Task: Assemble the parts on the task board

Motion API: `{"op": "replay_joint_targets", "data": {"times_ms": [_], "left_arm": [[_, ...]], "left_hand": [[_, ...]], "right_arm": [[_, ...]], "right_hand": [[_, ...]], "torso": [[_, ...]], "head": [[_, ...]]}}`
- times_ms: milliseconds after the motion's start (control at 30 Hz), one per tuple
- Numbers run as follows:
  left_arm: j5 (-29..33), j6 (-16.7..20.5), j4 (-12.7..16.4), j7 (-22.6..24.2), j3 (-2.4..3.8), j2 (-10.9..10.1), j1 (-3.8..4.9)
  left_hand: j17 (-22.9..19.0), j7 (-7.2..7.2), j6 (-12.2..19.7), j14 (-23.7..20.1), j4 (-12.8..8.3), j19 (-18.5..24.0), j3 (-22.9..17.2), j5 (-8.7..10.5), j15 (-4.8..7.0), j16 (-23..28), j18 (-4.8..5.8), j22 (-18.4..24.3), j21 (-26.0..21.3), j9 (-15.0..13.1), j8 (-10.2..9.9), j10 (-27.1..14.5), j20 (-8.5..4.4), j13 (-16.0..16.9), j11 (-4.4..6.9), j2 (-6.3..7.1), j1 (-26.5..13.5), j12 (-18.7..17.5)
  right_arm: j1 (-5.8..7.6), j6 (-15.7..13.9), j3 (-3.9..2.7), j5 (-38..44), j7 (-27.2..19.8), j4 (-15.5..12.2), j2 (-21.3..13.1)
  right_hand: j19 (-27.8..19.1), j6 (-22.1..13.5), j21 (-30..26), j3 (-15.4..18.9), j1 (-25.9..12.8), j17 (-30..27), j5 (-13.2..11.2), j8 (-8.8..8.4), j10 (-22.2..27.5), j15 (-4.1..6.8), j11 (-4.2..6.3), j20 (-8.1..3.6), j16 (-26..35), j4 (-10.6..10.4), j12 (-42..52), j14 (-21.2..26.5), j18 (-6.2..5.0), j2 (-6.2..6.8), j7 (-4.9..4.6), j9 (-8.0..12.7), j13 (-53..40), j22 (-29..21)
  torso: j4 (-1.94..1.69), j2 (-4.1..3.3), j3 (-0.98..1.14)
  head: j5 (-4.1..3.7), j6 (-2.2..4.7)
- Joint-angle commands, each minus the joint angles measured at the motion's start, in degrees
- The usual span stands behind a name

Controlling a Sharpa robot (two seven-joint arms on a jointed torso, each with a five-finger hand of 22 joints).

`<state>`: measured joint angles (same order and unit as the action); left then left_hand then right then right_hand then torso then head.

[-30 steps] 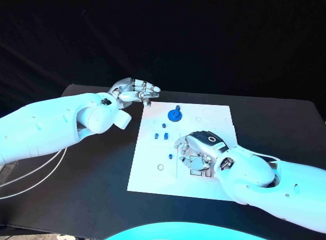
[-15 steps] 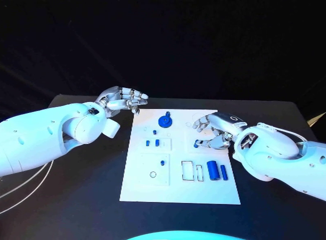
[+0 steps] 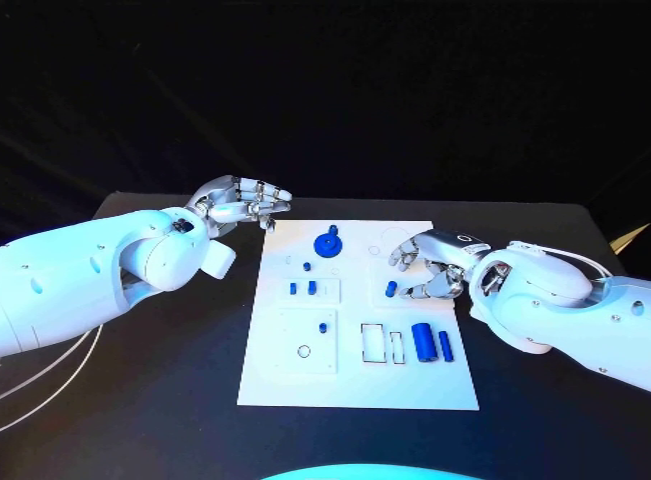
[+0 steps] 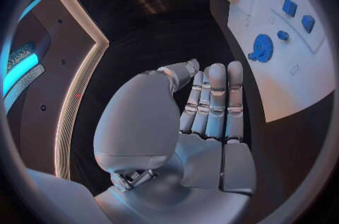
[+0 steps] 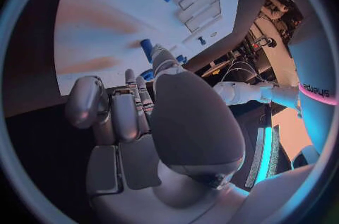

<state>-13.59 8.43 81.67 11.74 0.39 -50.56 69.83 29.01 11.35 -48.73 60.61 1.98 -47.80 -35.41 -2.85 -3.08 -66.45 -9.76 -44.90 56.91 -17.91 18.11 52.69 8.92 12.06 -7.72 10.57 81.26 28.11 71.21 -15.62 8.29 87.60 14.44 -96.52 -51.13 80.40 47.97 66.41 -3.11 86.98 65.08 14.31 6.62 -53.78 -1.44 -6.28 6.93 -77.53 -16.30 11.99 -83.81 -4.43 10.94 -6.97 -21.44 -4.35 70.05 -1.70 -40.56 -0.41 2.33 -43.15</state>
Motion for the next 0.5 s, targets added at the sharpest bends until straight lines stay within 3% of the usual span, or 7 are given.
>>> {"op": "replay_joint_targets", "data": {"times_ms": [33, 367, 500], "left_arm": [[0.1, -0.6, 0.1, 0.3, 0.03, 0.0, 0.04], [0.1, -0.6, 0.0, 0.2, 0.03, 0.1, 0.04], [0.1, -0.6, 0.0, 0.2, 0.03, 0.1, 0.04]], "left_hand": [[-0.1, 0.13, 0.4, -0.1, 0.0, -0.5, 0.4, -0.07, -0.28, 0.2, -0.79, 0.0, -0.2, -0.1, 0.3, -0.4, 0.01, -0.1, 0.09, 0.13, -0.6, -0.2], [-0.1, 0.13, 0.4, -0.1, 0.0, -0.5, 0.4, -0.07, -0.28, 0.2, -0.79, 0.0, -0.2, -0.1, 0.3, -0.4, 0.01, -0.1, 0.09, 0.13, -0.6, -0.2], [-0.1, 0.12, 0.4, -0.1, 0.0, -0.5, 0.4, -0.07, -0.29, 0.2, -0.8, 0.1, -0.3, -0.1, 0.4, -0.4, 0.04, -0.1, 0.09, 0.08, -0.6, -0.2]], "right_arm": [[-0.29, 4.3, 0.12, 1.2, -0.8, 0.3, 0.6], [-0.78, 2.6, 0.28, 1.2, -1.3, 0.9, 1.9], [-0.82, 1.8, 0.31, 1.2, -1.4, 1.2, 2.1]], "right_hand": [[0.8, 1.1, 1.0, -0.6, 0.8, 0.6, -0.2, 0.56, -1.3, 0.48, 0.38, -0.27, -0.6, -0.2, 1.0, -1.0, -0.71, -0.61, -0.11, -0.2, -0.1, 0.9], [2.4, 3.8, 4.1, -3.9, 0.9, 1.2, -0.2, 1.1, -5.5, 1.39, 1.44, -1.16, -1.0, -0.2, 2.7, -1.5, -0.01, -2.06, -1.0, 0.0, -0.1, 3.6], [2.8, 4.6, 4.9, -7.9, 0.6, 1.3, -0.1, 0.78, -7.3, 1.65, 1.66, -1.41, -1.1, -0.3, 2.0, -1.6, 0.2, -1.91, -1.13, 0.5, 0.3, 4.5]], "torso": [[0.01, 0.01, -0.02], [0.02, 0.03, -0.01], [0.05, 0.0, -0.02]], "head": [[0.18, -0.16], [0.27, -0.28], [0.29, -0.3]]}}
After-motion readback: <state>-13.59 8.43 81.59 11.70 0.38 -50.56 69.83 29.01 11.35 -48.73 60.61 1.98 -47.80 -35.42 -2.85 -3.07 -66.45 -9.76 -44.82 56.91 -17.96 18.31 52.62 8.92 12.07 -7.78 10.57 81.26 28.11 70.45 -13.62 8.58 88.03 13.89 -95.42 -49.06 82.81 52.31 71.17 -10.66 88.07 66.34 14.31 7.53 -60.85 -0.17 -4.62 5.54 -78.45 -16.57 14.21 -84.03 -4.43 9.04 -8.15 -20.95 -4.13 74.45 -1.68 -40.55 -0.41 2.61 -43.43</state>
